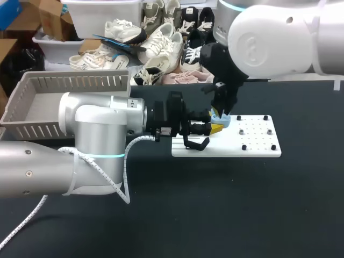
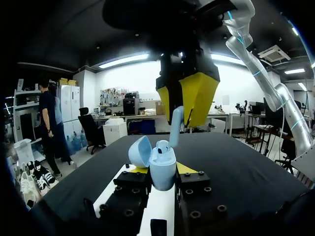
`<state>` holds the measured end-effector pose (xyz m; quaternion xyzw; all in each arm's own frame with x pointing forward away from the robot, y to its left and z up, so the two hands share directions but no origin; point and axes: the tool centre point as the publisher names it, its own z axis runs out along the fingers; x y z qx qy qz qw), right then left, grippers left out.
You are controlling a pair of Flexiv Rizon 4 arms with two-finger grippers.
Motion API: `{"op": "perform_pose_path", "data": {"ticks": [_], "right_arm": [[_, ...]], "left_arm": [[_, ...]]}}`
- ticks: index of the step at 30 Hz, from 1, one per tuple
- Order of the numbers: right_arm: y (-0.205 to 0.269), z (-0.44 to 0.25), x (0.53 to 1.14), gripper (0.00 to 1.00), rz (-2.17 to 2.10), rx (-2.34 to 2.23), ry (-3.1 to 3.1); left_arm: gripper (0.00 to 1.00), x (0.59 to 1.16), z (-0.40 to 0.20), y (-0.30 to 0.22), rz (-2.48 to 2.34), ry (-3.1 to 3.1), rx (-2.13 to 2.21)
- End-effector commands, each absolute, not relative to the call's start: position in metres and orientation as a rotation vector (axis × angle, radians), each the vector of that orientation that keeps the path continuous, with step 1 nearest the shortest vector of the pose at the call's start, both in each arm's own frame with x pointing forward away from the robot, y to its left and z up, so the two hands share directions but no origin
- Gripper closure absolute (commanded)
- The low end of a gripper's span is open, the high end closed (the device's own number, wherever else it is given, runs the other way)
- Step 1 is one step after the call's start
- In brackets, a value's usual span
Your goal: Pick up each earbud case from the left stands, insert the matching earbuds, close the lid, and place the case in the box.
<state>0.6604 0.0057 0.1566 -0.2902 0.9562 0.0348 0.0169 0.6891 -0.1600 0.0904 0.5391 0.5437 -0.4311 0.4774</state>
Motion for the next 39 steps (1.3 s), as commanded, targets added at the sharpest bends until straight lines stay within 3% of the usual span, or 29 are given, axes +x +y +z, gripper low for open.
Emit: {"op": "perform_pose_path", "data": {"ticks": [1,39], "right_arm": [[0.0080,0.1542,0.6642,1.00,0.101,-0.910,2.985],[0.0098,0.1479,0.6667,1.00,0.089,-0.909,3.000]], "left_arm": [[1.00,0.6880,0.0899,-0.1602,-1.049,1.327,1.313],[1.00,0.6880,0.0899,-0.1602,-1.049,1.327,1.313]]}}
